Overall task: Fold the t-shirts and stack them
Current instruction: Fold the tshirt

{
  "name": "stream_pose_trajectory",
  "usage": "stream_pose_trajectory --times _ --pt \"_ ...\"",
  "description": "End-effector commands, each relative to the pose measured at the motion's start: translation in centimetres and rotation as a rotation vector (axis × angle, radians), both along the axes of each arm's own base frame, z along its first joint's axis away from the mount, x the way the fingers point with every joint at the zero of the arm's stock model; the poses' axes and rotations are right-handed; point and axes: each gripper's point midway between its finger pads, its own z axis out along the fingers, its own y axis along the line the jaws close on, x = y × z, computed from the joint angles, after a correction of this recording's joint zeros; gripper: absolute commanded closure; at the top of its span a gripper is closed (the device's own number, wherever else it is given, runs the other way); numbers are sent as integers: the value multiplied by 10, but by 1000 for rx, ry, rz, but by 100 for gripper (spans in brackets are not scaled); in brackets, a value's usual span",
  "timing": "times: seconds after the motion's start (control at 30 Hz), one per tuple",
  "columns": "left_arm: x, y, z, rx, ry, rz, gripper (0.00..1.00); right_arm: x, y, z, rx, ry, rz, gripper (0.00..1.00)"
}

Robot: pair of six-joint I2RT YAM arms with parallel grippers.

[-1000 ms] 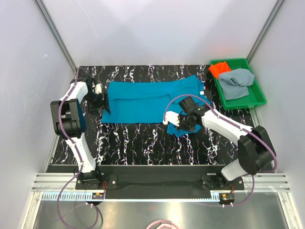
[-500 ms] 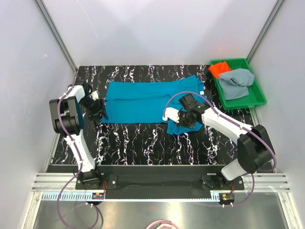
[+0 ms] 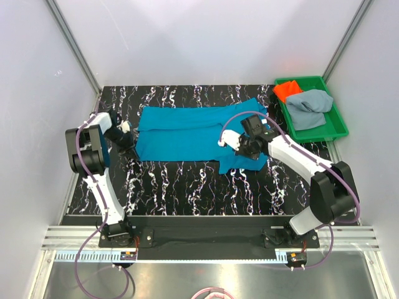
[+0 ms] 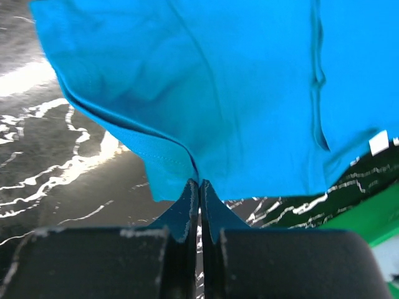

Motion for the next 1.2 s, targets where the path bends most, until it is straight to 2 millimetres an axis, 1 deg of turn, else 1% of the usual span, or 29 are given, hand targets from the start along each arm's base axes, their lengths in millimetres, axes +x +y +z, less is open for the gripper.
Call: stream_pose_trajectory --times 0.0,0.03,0.07,0.17,0.2,0.27,0.3,0.37,0.4,0.47,0.5,0.53,0.6,0.67,0.77,0.87,0.93,0.97,1.03,1.07,1.13,1.17 --pt "5 1 11 13 -45 -4 100 29 -9 25 26 -96 -85 100" --pt "6 2 17 18 -63 -7 100 31 -12 28 30 -102 -101 100" --pt "7 3 22 19 -74 -11 100 34 -20 30 32 -106 -133 100" --pt "16 1 42 5 -142 -46 100 42 -30 41 42 -133 -174 100" --pt "23 -1 51 -10 -184 -69 100 46 -36 44 42 -143 -192 100" --pt "30 -3 61 -18 -216 -83 100 50 -40 47 45 -155 -201 100" --pt "38 0 69 -8 -255 -108 100 54 -42 49 46 -161 -209 100" --pt "45 -2 74 -3 -274 -129 100 61 -46 53 41 -180 -222 100" --pt "51 -2 80 4 -299 -145 100 67 -49 57 29 -196 -232 100" --pt "53 -6 81 4 -298 -170 100 75 -52 60 26 -212 -238 100" --pt "59 -7 86 5 -317 -183 100 81 -53 64 26 -224 -244 100" --pt "60 -11 84 -3 -311 -195 100 85 -54 65 24 -232 -248 100" --pt "68 -14 86 -3 -328 -212 100 95 -55 66 17 -248 -252 100" --pt "74 -14 87 0 -340 -216 100 103 -57 66 12 -256 -262 100" --pt "89 -10 91 15 -369 -227 100 116 -60 71 10 -280 -273 100" --pt "97 -9 86 15 -370 -236 100 126 -61 73 7 -297 -281 100" --pt "106 -8 87 24 -386 -241 100 135 -61 79 10 -321 -284 100" --pt "112 -6 91 31 -405 -241 100 142 -61 81 3 -333 -283 100" --pt "116 -6 88 36 -407 -249 100 150 -61 86 3 -353 -284 100" --pt "122 -5 92 41 -424 -250 100 158 -61 89 6 -370 -285 100" --pt "126 -6 89 38 -428 -257 100 168 -62 95 8 -391 -290 100" --pt "130 -6 93 37 -444 -258 100 176 -62 101 12 -412 -294 100"
